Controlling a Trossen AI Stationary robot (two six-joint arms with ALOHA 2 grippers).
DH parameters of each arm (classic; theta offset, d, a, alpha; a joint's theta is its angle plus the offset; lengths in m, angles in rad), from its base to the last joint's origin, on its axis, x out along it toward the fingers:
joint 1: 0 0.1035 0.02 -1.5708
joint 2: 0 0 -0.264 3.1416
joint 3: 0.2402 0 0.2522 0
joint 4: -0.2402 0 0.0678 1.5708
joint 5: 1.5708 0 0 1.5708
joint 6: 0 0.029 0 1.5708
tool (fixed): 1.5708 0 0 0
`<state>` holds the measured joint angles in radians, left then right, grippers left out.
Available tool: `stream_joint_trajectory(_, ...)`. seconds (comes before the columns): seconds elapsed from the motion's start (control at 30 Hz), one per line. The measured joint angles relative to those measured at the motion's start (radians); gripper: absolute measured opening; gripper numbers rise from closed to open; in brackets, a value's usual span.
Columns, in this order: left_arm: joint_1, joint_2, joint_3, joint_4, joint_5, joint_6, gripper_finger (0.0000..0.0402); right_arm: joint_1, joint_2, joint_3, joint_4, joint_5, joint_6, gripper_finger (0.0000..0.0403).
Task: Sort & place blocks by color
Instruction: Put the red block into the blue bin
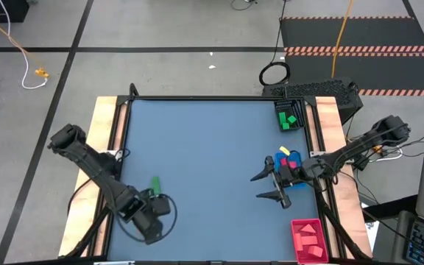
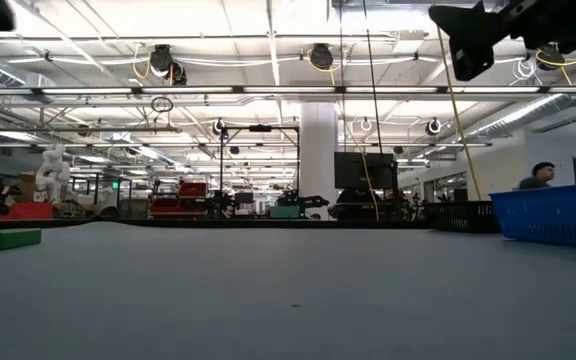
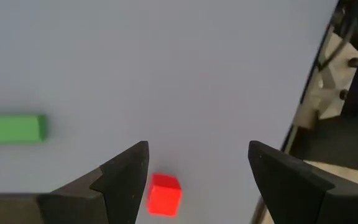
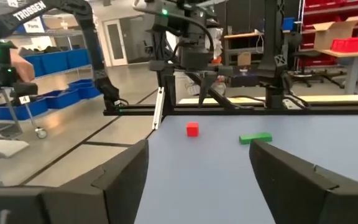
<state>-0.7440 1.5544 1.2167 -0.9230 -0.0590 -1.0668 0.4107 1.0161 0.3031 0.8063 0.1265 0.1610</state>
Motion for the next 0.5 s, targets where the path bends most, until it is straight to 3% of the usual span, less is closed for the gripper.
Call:
stream_joint_trajectory(0.2, -0.091, 0.031, 0.0, -0.006, 0.001, -0.058, 0.0275, 0.027, 0.022, 0.0, 0.065, 0.001, -0.046, 0.0293)
stream_joint_trajectory(0.5, -0.188, 0.156, 0.0, -0.115, -0.016, -0.016, 0.0276, 0.043, 0.024, 0.001, 0.11, 0.004, -0.096, 0.0297)
